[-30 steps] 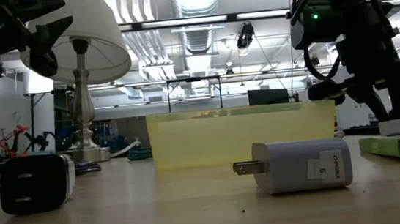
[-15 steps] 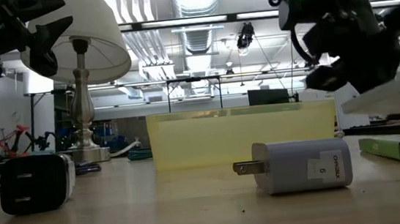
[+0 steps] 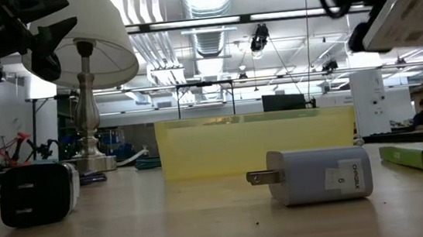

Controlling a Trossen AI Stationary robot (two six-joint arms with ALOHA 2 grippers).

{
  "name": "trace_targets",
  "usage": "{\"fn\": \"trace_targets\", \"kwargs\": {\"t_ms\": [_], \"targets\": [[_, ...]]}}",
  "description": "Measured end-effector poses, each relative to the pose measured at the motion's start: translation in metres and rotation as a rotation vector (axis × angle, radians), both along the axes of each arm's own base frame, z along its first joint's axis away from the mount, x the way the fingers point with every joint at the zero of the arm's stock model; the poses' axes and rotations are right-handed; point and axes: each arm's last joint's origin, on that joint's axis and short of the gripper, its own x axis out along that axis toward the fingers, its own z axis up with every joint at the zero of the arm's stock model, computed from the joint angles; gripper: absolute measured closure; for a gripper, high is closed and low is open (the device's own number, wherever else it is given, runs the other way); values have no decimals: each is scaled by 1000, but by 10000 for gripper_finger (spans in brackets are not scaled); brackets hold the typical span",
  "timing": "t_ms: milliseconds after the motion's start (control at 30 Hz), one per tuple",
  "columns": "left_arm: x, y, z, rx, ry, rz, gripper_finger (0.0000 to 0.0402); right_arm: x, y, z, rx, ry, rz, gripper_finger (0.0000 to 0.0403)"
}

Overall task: Pick and place items into bin
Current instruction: Put the top card reader box into the blue bin

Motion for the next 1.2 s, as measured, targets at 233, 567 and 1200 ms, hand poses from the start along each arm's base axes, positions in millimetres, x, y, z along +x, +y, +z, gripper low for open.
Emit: {"fn": "trace_targets", "kwargs": {"t_ms": [233,567,1200], "targets": [[0,0,0,0,0,0,272,-30,36,21,-19,-26,-81,393],[0,0,0,0,0,0,272,-53,88,15,-19,84,-6,394],[0,0,0,0,0,0,272,-52,154,-36,-168,212,27,394]]}}
